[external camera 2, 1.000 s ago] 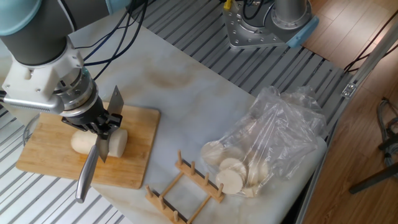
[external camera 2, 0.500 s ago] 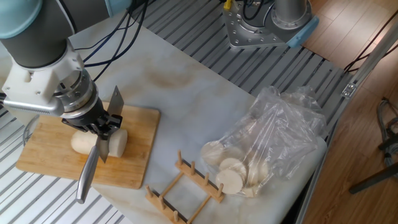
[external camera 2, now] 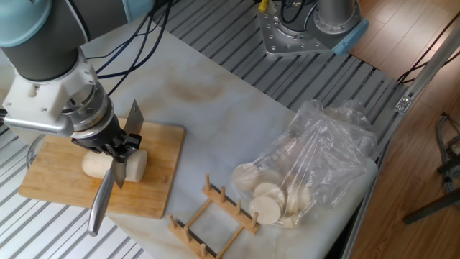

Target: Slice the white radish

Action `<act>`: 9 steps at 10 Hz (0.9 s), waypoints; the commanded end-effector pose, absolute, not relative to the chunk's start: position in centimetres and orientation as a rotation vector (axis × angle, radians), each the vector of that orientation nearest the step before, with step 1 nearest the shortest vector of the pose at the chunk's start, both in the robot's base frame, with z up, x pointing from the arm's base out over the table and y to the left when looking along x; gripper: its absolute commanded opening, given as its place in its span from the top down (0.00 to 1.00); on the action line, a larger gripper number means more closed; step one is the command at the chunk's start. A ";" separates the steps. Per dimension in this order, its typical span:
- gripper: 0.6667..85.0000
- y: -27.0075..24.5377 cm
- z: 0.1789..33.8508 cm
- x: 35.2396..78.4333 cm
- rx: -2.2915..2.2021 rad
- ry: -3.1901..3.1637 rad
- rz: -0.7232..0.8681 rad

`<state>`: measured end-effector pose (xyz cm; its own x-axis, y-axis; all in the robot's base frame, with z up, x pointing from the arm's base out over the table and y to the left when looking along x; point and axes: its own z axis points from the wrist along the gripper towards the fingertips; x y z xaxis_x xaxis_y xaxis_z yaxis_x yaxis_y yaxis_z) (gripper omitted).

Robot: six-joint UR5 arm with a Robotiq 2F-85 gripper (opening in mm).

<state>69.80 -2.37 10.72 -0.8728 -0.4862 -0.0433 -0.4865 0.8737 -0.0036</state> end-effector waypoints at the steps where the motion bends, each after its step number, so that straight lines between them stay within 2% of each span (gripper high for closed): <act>1: 0.99 -2.0 10.7 70.0 -0.762 2.992 0.020; 9: 0.99 -2.9 10.5 69.3 -0.808 2.986 -0.008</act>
<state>69.47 -2.71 10.50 -0.8647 -0.5007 -0.0393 -0.5003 0.8656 -0.0198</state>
